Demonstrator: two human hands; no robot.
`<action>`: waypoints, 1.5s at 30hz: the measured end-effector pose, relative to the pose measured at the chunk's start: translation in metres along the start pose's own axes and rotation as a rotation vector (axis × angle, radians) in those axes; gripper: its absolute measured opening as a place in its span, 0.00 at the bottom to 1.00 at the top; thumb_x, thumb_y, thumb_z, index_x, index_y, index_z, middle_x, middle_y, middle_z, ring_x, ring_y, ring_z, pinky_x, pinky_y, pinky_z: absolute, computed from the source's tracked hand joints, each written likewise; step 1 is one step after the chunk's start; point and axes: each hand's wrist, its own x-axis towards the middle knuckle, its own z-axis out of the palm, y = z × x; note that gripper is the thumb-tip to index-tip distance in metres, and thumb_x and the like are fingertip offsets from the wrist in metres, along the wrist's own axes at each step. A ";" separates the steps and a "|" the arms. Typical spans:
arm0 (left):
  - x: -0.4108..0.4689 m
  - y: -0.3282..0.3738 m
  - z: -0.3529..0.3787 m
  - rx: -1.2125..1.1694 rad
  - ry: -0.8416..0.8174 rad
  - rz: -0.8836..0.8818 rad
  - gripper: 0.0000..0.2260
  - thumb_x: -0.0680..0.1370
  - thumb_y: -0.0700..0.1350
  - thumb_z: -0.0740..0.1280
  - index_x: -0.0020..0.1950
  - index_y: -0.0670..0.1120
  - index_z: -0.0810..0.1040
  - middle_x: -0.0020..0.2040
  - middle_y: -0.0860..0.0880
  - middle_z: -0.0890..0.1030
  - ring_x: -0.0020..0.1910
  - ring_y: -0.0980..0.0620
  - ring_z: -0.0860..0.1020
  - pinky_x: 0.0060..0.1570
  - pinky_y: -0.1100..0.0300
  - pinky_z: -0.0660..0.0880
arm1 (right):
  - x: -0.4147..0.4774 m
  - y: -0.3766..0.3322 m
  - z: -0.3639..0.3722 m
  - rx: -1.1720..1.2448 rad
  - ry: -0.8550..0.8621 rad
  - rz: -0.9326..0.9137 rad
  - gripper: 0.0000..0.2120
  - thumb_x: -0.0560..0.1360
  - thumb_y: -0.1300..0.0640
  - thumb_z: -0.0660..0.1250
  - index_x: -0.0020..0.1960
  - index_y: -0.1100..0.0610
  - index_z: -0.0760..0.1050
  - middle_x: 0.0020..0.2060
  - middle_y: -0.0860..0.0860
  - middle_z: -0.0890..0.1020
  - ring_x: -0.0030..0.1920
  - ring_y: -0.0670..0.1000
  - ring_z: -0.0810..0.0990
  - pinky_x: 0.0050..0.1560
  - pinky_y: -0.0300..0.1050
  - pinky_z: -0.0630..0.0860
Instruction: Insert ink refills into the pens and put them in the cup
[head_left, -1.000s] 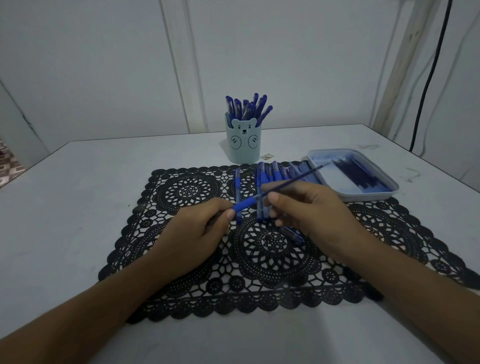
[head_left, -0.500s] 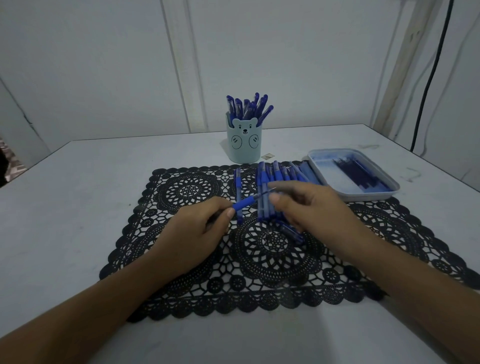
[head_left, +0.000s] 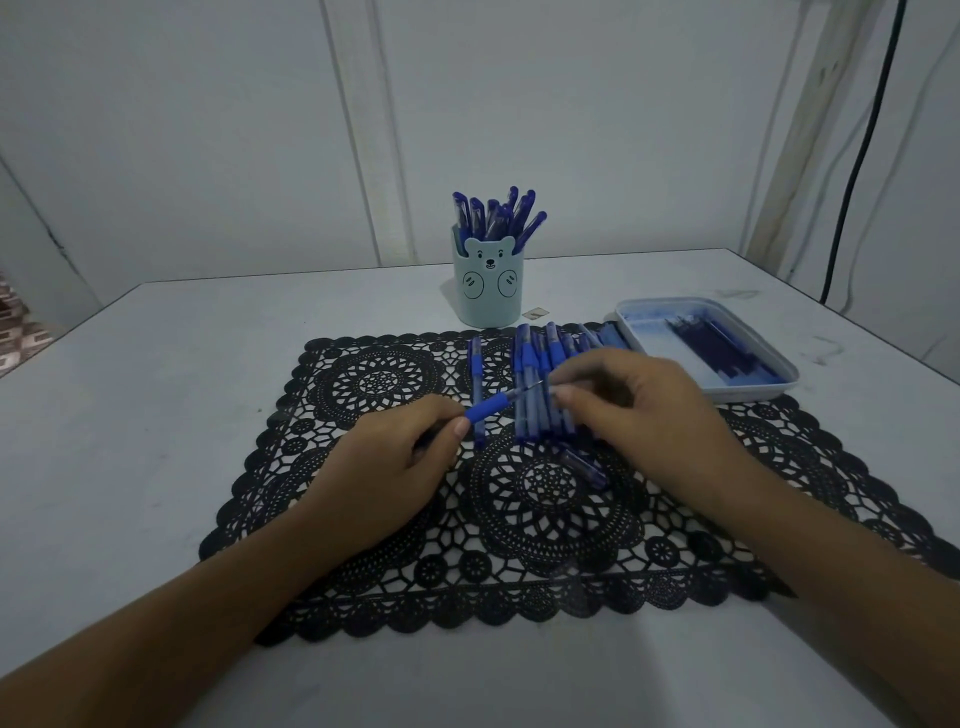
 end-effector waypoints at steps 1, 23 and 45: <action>0.000 0.000 0.000 0.001 0.000 0.003 0.12 0.77 0.53 0.55 0.49 0.51 0.76 0.29 0.53 0.75 0.29 0.52 0.72 0.24 0.64 0.67 | 0.001 -0.001 -0.001 0.074 0.048 0.011 0.08 0.73 0.60 0.67 0.43 0.47 0.77 0.36 0.45 0.80 0.35 0.37 0.76 0.36 0.26 0.72; -0.002 0.005 -0.001 0.066 -0.080 0.053 0.15 0.77 0.55 0.53 0.52 0.52 0.76 0.32 0.62 0.72 0.31 0.62 0.72 0.29 0.70 0.66 | -0.005 0.000 0.004 -0.047 -0.229 -0.014 0.07 0.75 0.49 0.60 0.39 0.48 0.71 0.27 0.43 0.74 0.29 0.43 0.71 0.37 0.48 0.73; -0.002 0.006 -0.001 0.110 -0.083 0.082 0.14 0.78 0.54 0.54 0.52 0.52 0.77 0.35 0.59 0.77 0.33 0.60 0.73 0.28 0.65 0.71 | -0.005 -0.002 0.001 -0.137 -0.298 -0.051 0.08 0.77 0.52 0.58 0.39 0.46 0.68 0.30 0.46 0.74 0.30 0.44 0.70 0.36 0.48 0.73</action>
